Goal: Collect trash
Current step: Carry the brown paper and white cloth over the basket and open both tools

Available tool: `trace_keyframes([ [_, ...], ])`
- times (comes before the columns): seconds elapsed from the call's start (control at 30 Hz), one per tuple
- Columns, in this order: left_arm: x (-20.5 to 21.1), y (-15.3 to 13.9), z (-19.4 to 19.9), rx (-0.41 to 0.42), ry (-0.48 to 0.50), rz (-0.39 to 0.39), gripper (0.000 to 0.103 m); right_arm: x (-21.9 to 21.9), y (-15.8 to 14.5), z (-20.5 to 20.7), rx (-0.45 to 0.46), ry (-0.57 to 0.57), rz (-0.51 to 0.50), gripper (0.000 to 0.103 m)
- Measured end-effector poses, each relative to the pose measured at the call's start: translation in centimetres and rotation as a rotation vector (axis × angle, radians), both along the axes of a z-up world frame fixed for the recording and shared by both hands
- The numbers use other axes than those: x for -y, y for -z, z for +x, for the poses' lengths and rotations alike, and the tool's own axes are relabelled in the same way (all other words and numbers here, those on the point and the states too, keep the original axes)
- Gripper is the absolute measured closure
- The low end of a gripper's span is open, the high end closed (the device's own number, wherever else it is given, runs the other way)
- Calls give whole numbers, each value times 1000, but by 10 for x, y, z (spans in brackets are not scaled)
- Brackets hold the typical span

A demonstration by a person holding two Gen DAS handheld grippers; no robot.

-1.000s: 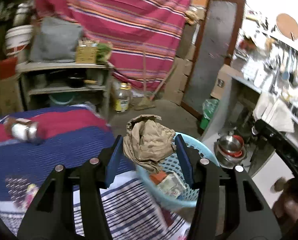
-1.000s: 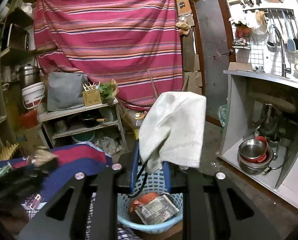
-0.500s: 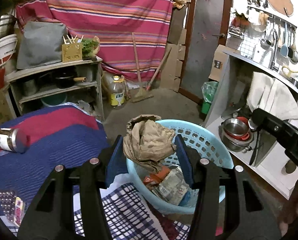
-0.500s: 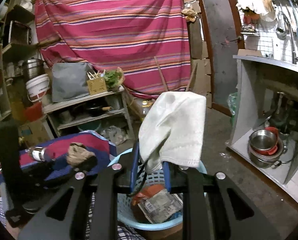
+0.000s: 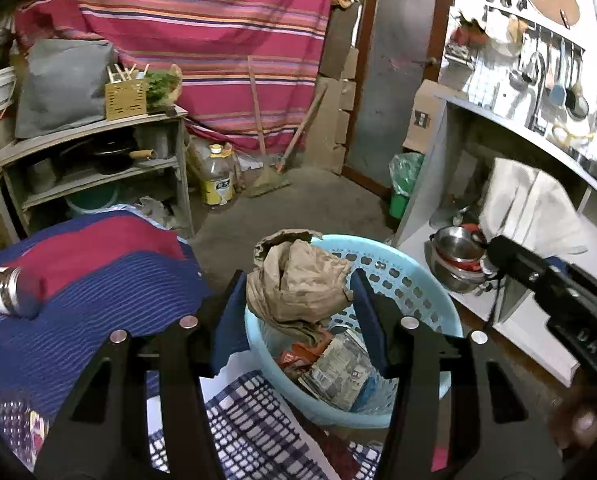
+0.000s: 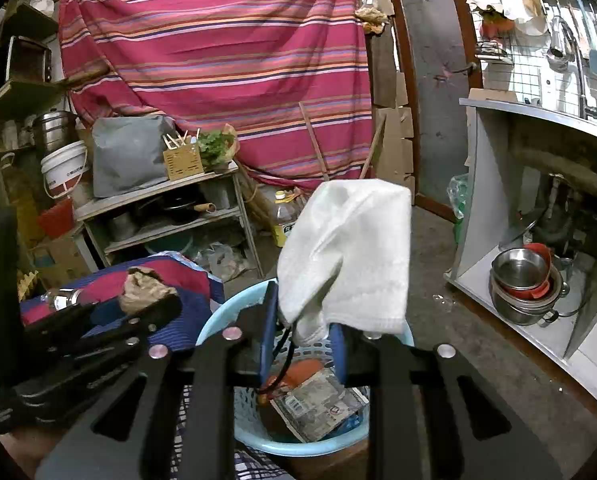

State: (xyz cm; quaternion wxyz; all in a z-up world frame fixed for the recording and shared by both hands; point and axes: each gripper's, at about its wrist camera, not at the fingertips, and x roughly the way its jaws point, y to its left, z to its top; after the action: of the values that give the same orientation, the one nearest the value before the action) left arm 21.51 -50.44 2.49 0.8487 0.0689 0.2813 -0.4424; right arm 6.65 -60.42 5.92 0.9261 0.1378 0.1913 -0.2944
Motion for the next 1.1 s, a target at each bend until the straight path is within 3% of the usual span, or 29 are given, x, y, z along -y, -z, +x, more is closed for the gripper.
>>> trace_keyframes([
  [0.1,9,7,4,-4,2,21,47,3,3,3,-16,2,-8,74],
  [0.27,12,14,12,9,-28,43,40,11,-5,-1,25,55,-4,41],
  [0.53,20,26,11,-23,-14,56,37,11,-5,0,42,36,13,41],
  [0.67,21,26,11,-17,-27,60,20,11,-12,-7,78,42,7,41],
  [0.8,18,22,10,-9,-35,61,20,12,-13,-10,88,54,9,39],
  [1.0,-17,13,13,-19,-102,43,20,1,-19,-2,54,62,-27,37],
  [1.1,-52,-1,9,4,-139,43,20,-17,-24,5,17,67,-73,24],
])
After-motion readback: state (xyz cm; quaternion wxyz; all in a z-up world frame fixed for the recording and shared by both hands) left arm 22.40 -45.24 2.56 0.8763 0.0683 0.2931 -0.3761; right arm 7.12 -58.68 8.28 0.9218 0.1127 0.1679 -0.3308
